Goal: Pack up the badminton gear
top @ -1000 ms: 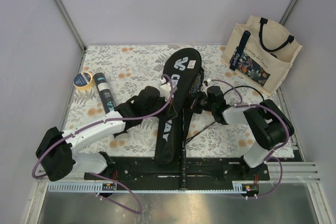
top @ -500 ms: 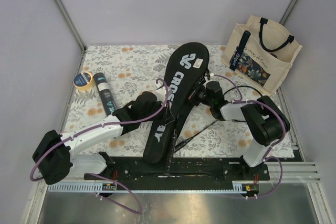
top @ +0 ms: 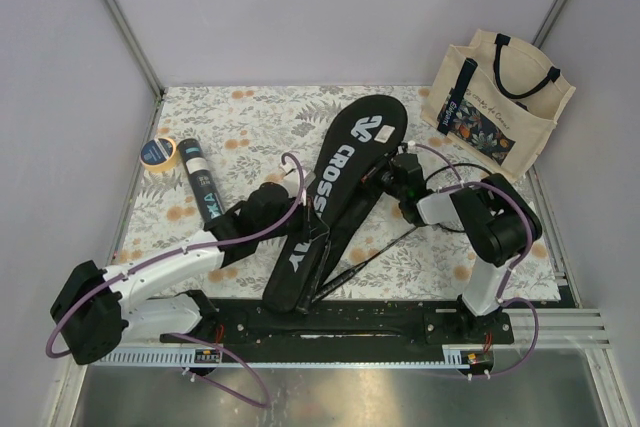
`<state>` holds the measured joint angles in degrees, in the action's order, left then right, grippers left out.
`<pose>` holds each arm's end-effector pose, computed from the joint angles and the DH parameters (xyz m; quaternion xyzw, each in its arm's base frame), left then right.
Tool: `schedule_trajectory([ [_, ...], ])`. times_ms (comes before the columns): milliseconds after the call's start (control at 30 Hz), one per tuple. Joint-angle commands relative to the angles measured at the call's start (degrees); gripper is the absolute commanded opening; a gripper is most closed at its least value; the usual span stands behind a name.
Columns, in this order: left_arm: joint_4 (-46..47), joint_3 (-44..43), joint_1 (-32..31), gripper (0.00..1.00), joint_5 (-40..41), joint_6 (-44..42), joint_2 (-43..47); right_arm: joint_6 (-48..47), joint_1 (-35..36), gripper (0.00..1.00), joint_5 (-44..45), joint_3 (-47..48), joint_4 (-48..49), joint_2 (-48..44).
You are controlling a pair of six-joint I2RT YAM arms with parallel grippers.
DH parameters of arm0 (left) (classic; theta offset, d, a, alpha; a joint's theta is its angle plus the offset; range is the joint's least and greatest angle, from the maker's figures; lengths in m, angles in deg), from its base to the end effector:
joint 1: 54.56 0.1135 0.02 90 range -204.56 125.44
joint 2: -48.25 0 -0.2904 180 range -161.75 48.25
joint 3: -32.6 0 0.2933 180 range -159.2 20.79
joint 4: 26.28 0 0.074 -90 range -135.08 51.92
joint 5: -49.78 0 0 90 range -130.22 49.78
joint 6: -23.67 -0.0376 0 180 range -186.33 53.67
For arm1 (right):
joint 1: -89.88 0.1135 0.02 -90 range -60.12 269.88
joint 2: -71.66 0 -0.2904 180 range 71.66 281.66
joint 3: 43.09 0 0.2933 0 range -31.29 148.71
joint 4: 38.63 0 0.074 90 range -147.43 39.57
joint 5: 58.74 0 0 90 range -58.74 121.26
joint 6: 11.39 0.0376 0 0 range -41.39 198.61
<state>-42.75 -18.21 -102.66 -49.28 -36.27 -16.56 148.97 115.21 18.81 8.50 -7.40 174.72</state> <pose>0.1804 -0.2100 0.2490 0.1744 0.8485 -0.3652 0.3409 0.3330 0.1666 0.1286 0.2550 0.7771 0.4811 0.3156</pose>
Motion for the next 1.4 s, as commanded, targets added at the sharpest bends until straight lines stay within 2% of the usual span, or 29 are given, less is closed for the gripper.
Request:
schedule_trajectory([
  [0, 5.72, 1.56, -0.07, 0.0, -3.86, 7.02, 3.12, -1.37, -0.54, 0.0, 3.22, 6.17, 3.21, 1.08],
  [233, 1.6, -1.24, -0.16, 0.0, -5.27, 10.01, 2.94, -4.89, -0.62, 0.0, 7.34, 7.67, -0.48, 1.35],
  [533, -2.27, -2.48, -0.07, 0.0, -5.18, 12.38, 6.28, -2.43, -0.62, 0.0, 9.63, 9.51, 0.04, 5.65],
  [767, 0.79, 0.15, 0.11, 0.0, -2.81, 13.53, 5.58, -0.85, -0.71, 0.0, 9.29, 12.32, 1.45, 7.41],
  [833, 1.42, 0.16, 0.19, 0.0, -2.63, 12.75, 4.7, -1.46, -0.62, 0.0, 8.85, 13.55, 0.4, 8.02],
  [900, -4.96, -2.81, 0.2, 0.0, 2.26, 8.28, 3.65, -2.51, -0.62, 0.0, 8.14, 13.82, -0.22, 8.29],
  [967, -13.13, -5.81, 0.11, 0.17, 8.41, 4.15, 2.25, -2.96, -0.62, 0.0, 7.88, 13.56, -0.14, 8.47],
  [1000, -16.22, -6.78, 0.02, 0.29, 12.88, 2.56, 1.72, -2.7, -0.62, 0.0, 7.62, 13.47, 0.13, 8.55],
  [1033, -18.25, -7.48, 0.02, 0.36, 15.62, 1.5, 1.28, -2.69, -0.62, 0.0, 7.18, 13.56, 0.39, 8.9],
  [1100, -20.55, -7.58, 0.02, 0.44, 18.54, 0.09, 0.92, -2.61, -0.62, 0.0, 6.39, 13.82, 1.01, 9.43],
  [1233, -20.21, -6.88, 0.02, 0.52, 17.85, -2.72, -0.22, -0.41, -0.62, 0.0, 5.68, 13.39, 2.41, 10.66],
  [1367, -19.77, -7.23, 0.02, 0.55, 15.05, -4.92, -1.8, -0.23, -0.62, 0.0, 5.33, 13.3, 2.42, 10.75],
])
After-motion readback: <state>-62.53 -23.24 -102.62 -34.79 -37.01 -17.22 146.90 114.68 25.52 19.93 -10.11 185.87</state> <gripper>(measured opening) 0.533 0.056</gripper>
